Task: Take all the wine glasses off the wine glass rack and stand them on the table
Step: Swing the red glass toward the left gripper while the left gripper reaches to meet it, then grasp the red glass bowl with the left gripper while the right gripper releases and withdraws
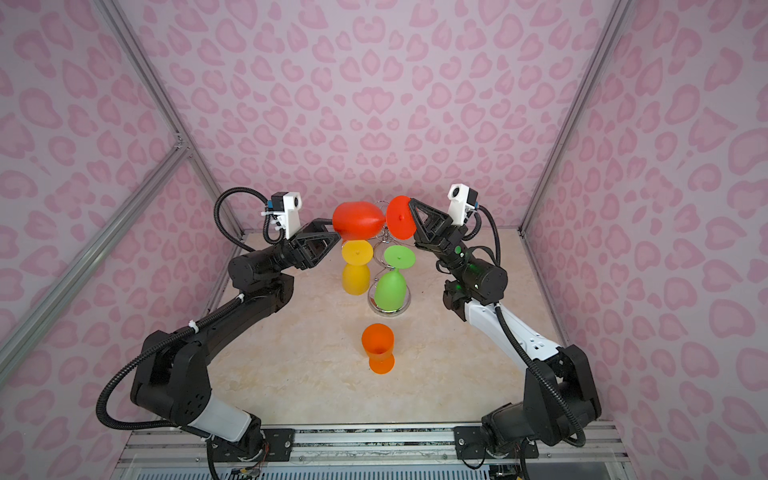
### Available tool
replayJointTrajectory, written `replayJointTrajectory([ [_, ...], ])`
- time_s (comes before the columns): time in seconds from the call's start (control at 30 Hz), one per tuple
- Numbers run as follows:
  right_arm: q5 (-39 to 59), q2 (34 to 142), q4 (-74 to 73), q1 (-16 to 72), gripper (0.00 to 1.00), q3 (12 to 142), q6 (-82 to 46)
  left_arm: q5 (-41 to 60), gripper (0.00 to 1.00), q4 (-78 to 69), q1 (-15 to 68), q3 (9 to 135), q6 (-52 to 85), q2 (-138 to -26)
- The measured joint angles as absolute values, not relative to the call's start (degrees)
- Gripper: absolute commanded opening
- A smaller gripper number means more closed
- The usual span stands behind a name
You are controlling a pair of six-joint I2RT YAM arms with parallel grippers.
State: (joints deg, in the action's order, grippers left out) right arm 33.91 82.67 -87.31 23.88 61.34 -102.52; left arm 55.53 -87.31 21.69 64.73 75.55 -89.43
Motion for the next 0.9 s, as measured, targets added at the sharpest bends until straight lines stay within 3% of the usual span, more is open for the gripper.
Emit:
replayJointTrajectory([
  [0.17,33.91,83.61,-88.03,23.99,0.0,61.6,-103.09,55.68,0.25,-88.18,21.74,64.71,76.9,-89.43],
  [0.37,32.49,84.64,-86.98,23.66,0.0,61.84,-104.05,56.31,0.07,-90.54,21.82,64.71,77.97,-89.36],
  [0.43,32.08,84.82,-85.41,23.44,0.1,61.91,-104.2,56.69,0.02,-91.07,21.96,64.71,78.19,-89.08],
  [0.67,37.78,82.48,-77.82,21.56,0.44,61.93,-98.85,58.72,0.02,-89.82,22.44,64.07,77.43,-86.87],
  [0.9,42.02,71.57,-50.3,15.0,0.67,63.55,-79.42,62.46,0.02,-83.68,22.96,63.16,72.53,-79.15],
])
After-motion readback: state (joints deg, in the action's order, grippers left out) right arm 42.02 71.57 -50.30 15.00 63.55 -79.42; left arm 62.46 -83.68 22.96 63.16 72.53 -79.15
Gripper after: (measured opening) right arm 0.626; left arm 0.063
